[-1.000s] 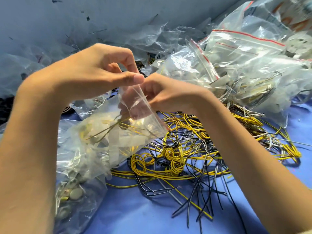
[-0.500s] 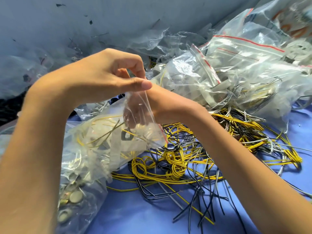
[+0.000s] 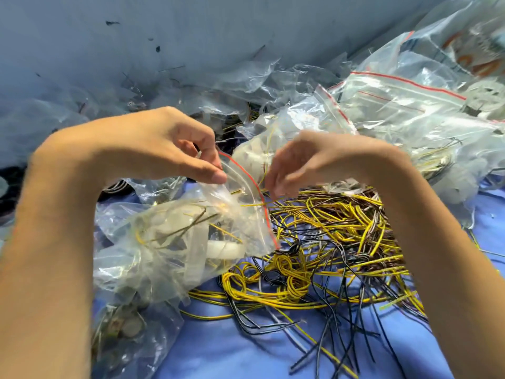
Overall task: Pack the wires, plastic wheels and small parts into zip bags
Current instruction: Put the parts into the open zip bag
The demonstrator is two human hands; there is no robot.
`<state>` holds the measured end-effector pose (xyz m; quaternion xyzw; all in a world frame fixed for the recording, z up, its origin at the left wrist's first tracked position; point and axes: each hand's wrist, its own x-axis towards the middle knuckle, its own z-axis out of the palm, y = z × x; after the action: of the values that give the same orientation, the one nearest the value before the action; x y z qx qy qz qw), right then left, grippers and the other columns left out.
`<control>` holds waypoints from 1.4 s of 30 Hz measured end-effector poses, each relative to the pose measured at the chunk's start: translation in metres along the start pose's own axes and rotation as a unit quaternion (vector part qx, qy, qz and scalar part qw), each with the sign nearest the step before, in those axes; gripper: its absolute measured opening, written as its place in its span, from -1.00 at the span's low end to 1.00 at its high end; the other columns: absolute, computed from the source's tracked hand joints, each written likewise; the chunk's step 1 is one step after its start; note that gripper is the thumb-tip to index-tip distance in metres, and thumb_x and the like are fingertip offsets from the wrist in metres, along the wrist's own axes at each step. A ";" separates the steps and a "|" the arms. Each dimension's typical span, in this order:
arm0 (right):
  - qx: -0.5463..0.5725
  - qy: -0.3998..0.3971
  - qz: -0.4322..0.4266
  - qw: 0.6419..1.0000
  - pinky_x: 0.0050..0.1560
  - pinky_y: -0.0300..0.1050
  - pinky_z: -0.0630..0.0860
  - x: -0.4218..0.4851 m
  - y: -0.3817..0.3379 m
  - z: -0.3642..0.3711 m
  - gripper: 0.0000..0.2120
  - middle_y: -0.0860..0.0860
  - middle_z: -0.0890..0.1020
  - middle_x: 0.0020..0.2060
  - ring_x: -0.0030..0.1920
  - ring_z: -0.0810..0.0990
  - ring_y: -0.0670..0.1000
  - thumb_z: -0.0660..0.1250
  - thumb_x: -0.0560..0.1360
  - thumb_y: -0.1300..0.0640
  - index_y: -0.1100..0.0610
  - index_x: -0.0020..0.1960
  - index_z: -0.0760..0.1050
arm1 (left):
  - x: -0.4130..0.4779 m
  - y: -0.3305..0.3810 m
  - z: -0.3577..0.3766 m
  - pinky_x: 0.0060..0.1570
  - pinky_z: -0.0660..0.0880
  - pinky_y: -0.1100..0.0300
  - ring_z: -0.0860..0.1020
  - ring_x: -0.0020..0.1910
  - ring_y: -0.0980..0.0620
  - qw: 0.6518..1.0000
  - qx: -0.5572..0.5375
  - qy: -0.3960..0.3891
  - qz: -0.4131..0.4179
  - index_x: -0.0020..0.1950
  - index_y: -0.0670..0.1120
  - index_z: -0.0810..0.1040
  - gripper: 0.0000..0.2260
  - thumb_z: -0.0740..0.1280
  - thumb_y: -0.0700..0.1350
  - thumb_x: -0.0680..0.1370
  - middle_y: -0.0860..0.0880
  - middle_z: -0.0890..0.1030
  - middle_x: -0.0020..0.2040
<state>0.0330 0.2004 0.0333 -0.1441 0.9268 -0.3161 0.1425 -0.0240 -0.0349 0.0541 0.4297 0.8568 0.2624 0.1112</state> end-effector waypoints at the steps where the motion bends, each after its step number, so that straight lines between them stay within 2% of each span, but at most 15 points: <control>1: -0.072 -0.055 0.052 0.995 -0.13 -0.15 0.51 0.001 0.004 0.002 -0.88 -0.03 0.70 -0.24 -0.23 0.63 -0.09 0.46 0.41 0.17 0.00 -0.08 0.63 | 0.000 -0.002 0.000 -0.17 0.39 0.03 0.55 -0.15 -0.24 1.000 -0.002 -0.003 -0.005 -0.30 0.05 0.55 -0.58 0.39 0.37 0.13 -0.13 0.66 -0.13; 3: -0.175 -0.128 0.143 0.966 -0.06 -0.18 0.53 0.006 0.008 0.010 -0.80 -0.08 0.71 -0.17 -0.12 0.66 -0.09 0.51 0.34 -0.01 -0.07 -0.06 0.61 | 0.001 -0.007 0.000 -0.15 0.35 0.07 0.54 -0.16 -0.23 1.000 -0.002 -0.008 -0.011 -0.30 0.03 0.54 -0.56 0.40 0.37 0.12 -0.11 0.66 -0.15; 8: -0.166 -0.112 0.171 0.965 -0.22 -0.25 0.44 0.013 0.014 0.017 -0.75 -0.15 0.66 -0.19 -0.16 0.61 -0.09 0.56 0.26 -0.06 -0.10 -0.11 0.59 | -0.006 -0.024 -0.011 -0.12 0.33 0.05 0.49 -0.27 -0.23 0.999 -0.002 0.000 -0.041 -0.26 0.01 0.56 -0.47 0.42 0.43 0.10 -0.21 0.62 -0.16; 11: -0.179 -0.106 0.154 0.966 -0.19 -0.17 0.45 0.016 0.019 0.023 -0.83 -0.15 0.60 -0.33 -0.28 0.54 -0.13 0.54 0.31 0.02 -0.08 -0.18 0.57 | -0.009 -0.026 -0.014 -0.14 0.32 0.04 0.50 -0.25 -0.27 0.998 0.001 0.009 -0.055 -0.22 0.00 0.57 -0.44 0.42 0.44 0.10 -0.22 0.61 -0.16; 17: -0.177 -0.075 0.112 0.975 -0.26 -0.23 0.40 0.014 0.011 0.018 -0.85 -0.17 0.58 -0.38 -0.39 0.47 -0.22 0.46 0.39 0.10 -0.09 -0.26 0.52 | -0.002 -0.015 -0.008 -0.17 0.35 0.07 0.51 -0.27 -0.21 0.997 0.036 -0.004 -0.066 -0.25 0.01 0.55 -0.52 0.39 0.37 0.11 -0.21 0.62 -0.16; 20: -0.106 -0.068 0.105 0.987 -0.15 -0.17 0.49 0.011 0.009 0.016 -0.92 -0.01 0.70 -0.23 -0.26 0.60 -0.07 0.37 0.46 0.25 0.08 -0.10 0.53 | -0.001 -0.007 -0.006 -0.24 0.43 0.03 0.53 -0.24 -0.21 0.996 0.050 -0.011 -0.073 -0.26 0.07 0.55 -0.64 0.42 0.30 0.15 -0.14 0.64 -0.18; 23: -0.022 -0.060 0.094 0.993 -0.12 -0.14 0.53 0.006 0.008 0.011 -0.85 0.08 0.68 -0.23 -0.23 0.65 0.02 0.22 0.54 0.38 0.14 -0.06 0.43 | 0.001 0.000 -0.002 -0.22 0.44 0.12 0.54 -0.37 0.13 0.990 0.097 0.005 -0.098 -0.20 0.26 0.56 -0.86 0.47 0.07 0.33 0.02 0.64 -0.17; 25: -0.005 -0.033 0.085 0.996 -0.13 -0.16 0.54 0.002 0.009 0.005 -0.80 0.05 0.66 -0.26 -0.26 0.63 0.00 0.20 0.55 0.38 0.09 -0.07 0.44 | 0.006 0.006 0.004 -0.04 0.45 0.13 0.54 -0.10 0.22 0.984 0.146 0.009 -0.101 -0.18 0.31 0.54 -0.78 0.42 -0.05 0.36 0.14 0.59 0.02; 27: 0.003 -0.017 0.079 0.997 -0.21 -0.26 0.50 -0.002 0.012 -0.001 -0.80 0.03 0.66 -0.25 -0.26 0.62 -0.02 0.20 0.56 0.35 0.07 -0.05 0.46 | 0.013 0.017 0.012 0.22 0.33 0.05 0.38 0.24 0.14 0.979 0.190 0.036 -0.064 -0.21 0.27 0.51 -0.77 0.37 -0.10 0.37 0.31 0.46 0.17; 28: 0.013 -0.012 0.079 0.997 -0.24 -0.30 0.48 -0.003 0.013 -0.003 -0.81 0.02 0.66 -0.25 -0.25 0.63 -0.03 0.21 0.56 0.34 0.08 -0.04 0.47 | 0.017 0.023 0.017 0.27 0.28 0.04 0.33 0.29 0.13 0.977 0.201 0.050 -0.043 -0.22 0.27 0.49 -0.81 0.34 -0.07 0.39 0.35 0.43 0.17; 30: 0.026 -0.002 0.081 0.996 -0.24 -0.31 0.47 -0.004 0.016 -0.004 -0.85 0.01 0.66 -0.25 -0.23 0.64 -0.03 0.22 0.57 0.32 0.12 0.00 0.50 | 0.026 0.037 0.029 0.23 0.35 0.10 0.45 0.19 0.10 0.981 0.188 0.047 -0.023 -0.18 0.23 0.54 -0.95 0.30 0.06 0.42 0.25 0.53 0.13; 32: 0.034 0.009 0.081 0.996 -0.24 -0.32 0.49 -0.005 0.018 -0.005 -0.87 0.03 0.66 -0.25 -0.24 0.64 -0.03 0.23 0.57 0.31 0.16 0.02 0.53 | 0.035 0.046 0.044 0.07 0.48 0.14 0.56 0.01 0.09 0.983 0.179 -0.016 -0.020 -0.04 0.10 0.62 -0.83 0.30 0.12 0.49 0.11 0.64 -0.01; 35: 0.027 0.040 0.064 0.997 -0.26 -0.33 0.51 -0.004 0.017 -0.006 -0.89 0.09 0.67 -0.23 -0.28 0.63 -0.07 0.27 0.55 0.28 0.15 -0.01 0.56 | 0.042 0.050 0.061 -0.01 0.53 0.06 0.59 -0.04 -0.02 0.977 0.199 -0.072 -0.034 0.03 -0.05 0.62 -0.75 0.35 0.09 0.50 -0.02 0.66 -0.06; 39: 0.042 0.062 0.049 0.996 -0.22 -0.28 0.58 -0.004 0.020 -0.008 -0.90 0.11 0.67 -0.24 -0.31 0.63 -0.11 0.28 0.54 0.28 0.17 -0.01 0.57 | 0.043 0.042 0.059 -0.14 0.55 0.07 0.55 -0.27 0.07 0.975 0.216 -0.038 -0.048 -0.20 -0.01 0.61 -0.94 0.38 -0.09 0.48 0.06 0.62 -0.31; 42: 0.055 0.061 0.047 0.995 -0.12 -0.20 0.63 -0.005 0.023 -0.011 -0.87 0.04 0.68 -0.26 -0.27 0.66 -0.08 0.29 0.54 0.30 0.13 -0.02 0.57 | 0.037 0.036 0.049 -0.20 0.52 0.23 0.48 -0.40 0.30 0.969 0.227 -0.064 -0.077 -0.36 0.09 0.59 -0.79 0.40 -0.11 0.47 0.16 0.60 -0.41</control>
<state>0.0298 0.2260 0.0284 -0.0724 0.9207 -0.3680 0.1077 -0.0017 0.0301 0.0339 0.3919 0.9157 0.0240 0.0855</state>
